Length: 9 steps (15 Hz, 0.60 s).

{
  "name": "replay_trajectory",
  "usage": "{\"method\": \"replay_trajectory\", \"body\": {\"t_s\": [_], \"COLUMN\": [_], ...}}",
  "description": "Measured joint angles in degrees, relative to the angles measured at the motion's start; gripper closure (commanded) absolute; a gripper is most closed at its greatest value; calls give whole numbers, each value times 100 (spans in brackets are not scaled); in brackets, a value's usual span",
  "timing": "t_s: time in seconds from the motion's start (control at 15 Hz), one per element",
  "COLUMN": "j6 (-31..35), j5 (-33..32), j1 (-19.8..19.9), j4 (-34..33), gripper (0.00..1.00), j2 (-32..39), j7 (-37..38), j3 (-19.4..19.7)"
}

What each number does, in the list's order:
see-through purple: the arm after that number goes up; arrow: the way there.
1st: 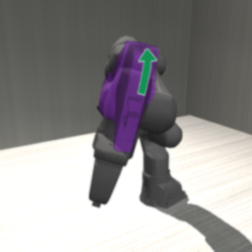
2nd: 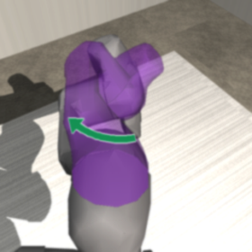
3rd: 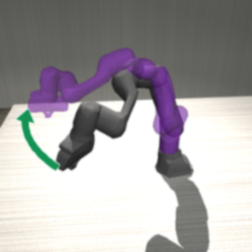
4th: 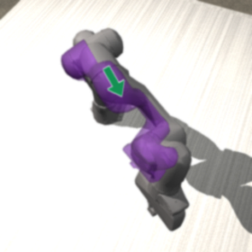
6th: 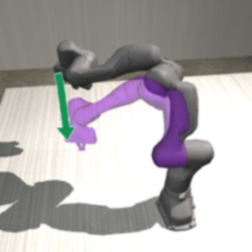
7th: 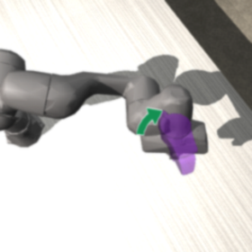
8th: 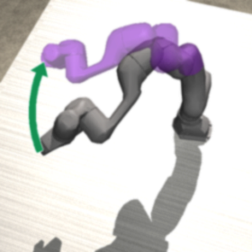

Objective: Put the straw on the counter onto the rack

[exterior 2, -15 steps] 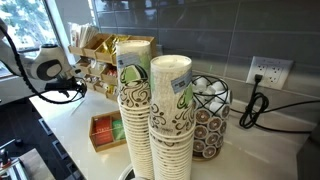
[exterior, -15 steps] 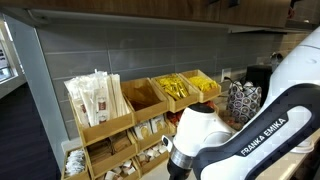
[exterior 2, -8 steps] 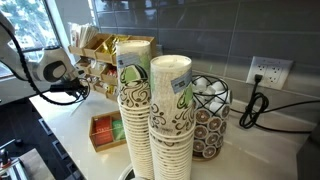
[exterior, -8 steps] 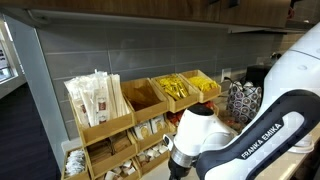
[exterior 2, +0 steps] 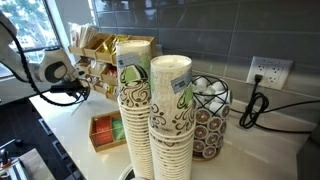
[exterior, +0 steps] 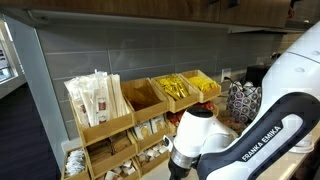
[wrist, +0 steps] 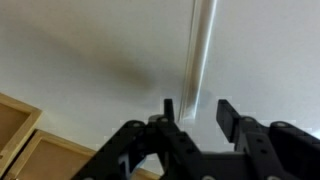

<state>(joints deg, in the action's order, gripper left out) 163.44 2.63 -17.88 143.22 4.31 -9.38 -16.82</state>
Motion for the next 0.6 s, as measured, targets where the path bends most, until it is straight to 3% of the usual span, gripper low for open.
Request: {"method": "replay_trajectory", "body": {"t_s": [0.07, 0.2, 0.27, 0.6], "j6": [19, 44, 52, 68], "j5": [-21, -92, -118, -156], "j1": [2, 10, 13, 30], "j4": [-1, -6, -8, -40], "gripper": [69, 87, 90, 65], "j2": [6, 17, 24, 105], "j7": [16, 49, 59, 70], "j3": [0, 6, 11, 17]}}
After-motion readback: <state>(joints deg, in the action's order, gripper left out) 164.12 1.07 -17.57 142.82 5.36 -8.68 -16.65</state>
